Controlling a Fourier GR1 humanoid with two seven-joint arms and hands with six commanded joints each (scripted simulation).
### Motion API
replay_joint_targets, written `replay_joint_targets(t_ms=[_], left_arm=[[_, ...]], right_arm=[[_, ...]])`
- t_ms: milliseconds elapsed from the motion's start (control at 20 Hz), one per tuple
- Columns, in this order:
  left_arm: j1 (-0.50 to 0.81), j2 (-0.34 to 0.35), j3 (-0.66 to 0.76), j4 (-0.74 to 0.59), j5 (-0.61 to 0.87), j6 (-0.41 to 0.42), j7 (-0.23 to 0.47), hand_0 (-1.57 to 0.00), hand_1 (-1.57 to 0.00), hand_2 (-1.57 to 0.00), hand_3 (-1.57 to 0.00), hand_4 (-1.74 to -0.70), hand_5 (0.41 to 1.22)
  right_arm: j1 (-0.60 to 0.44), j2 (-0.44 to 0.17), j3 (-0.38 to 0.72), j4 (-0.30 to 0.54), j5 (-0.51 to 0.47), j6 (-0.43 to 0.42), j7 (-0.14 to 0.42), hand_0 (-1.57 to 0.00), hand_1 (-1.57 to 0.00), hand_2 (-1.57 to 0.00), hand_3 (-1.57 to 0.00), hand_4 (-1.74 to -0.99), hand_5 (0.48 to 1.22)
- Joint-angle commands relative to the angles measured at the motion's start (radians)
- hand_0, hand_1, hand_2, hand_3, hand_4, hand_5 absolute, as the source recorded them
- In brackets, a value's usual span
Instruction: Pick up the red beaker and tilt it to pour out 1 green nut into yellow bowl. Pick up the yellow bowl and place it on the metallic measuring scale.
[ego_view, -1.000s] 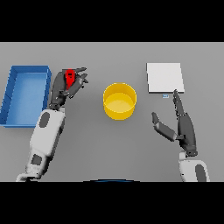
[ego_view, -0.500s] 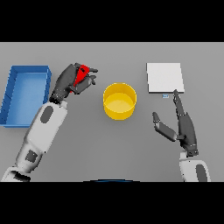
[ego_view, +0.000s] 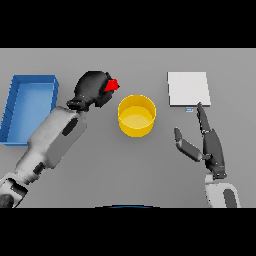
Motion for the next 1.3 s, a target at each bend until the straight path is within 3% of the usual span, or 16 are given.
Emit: replay_joint_targets(t_ms=[0,150,250,300,500,650,800,1000,1250], left_arm=[[-0.024,0.016,-0.022,0.009,-0.026,-0.018,0.005,-1.57,-1.57,-1.57,-1.57,-1.74,1.161],[-0.082,0.037,-0.088,0.037,-0.092,-0.048,-0.003,-1.57,-1.57,-1.57,-1.57,-1.74,1.19],[-0.124,0.046,-0.138,0.066,-0.137,-0.075,-0.024,-1.57,-1.57,-1.57,-1.57,-1.65,1.201],[-0.14,0.053,-0.163,0.064,-0.156,-0.098,-0.022,-1.57,-1.57,-1.57,-1.57,-1.67,1.205],[-0.227,0.058,-0.266,0.099,-0.222,-0.204,-0.058,-1.57,-1.57,-1.57,-1.28,-1.7,1.215],[-0.285,0.038,-0.345,0.147,-0.266,-0.243,-0.126,-1.57,-1.57,-1.57,-1.42,-1.72,1.218],[-0.322,0.037,-0.431,0.167,-0.326,-0.279,-0.143,-1.57,-1.57,-1.57,-1.49,-1.73,1.219],[-0.379,0.046,-0.525,0.183,-0.387,-0.332,-0.173,-1.57,-1.57,-1.57,-1.54,-1.74,1.22],[-0.447,0.026,-0.607,0.231,-0.441,-0.32,-0.208,-1.57,-1.57,-1.57,-1.56,-1.74,1.221]], right_arm=[[-0.005,0.004,0.005,0.003,0.008,-0.003,0.007,0.0,0.0,0.0,0.0,-1.267,0.698],[0.011,0.005,0.011,0.002,0.016,-0.005,-0.006,0.0,0.0,0.0,0.0,-1.274,0.704],[0.002,0.0,0.001,-0.002,0.007,-0.005,0.006,0.0,0.0,0.0,0.0,-1.284,0.705],[0.003,0.006,0.0,0.0,-0.002,-0.003,-0.003,0.0,0.0,0.0,0.0,-1.283,0.702],[0.012,0.027,-0.001,0.015,-0.014,-0.01,-0.024,0.0,0.0,0.0,0.0,-1.292,0.678],[-0.005,0.037,-0.013,0.017,-0.041,-0.007,-0.011,0.0,0.0,0.0,0.0,-1.294,0.657],[0.019,0.039,-0.015,0.017,-0.047,-0.005,-0.037,0.0,0.0,0.0,0.0,-1.29,0.644],[0.013,0.037,-0.014,0.019,-0.038,-0.011,-0.03,0.0,0.0,0.0,0.0,-1.291,0.631],[0.004,0.044,-0.006,0.035,-0.002,-0.039,-0.029,0.0,0.0,0.0,0.0,-1.276,0.593]])
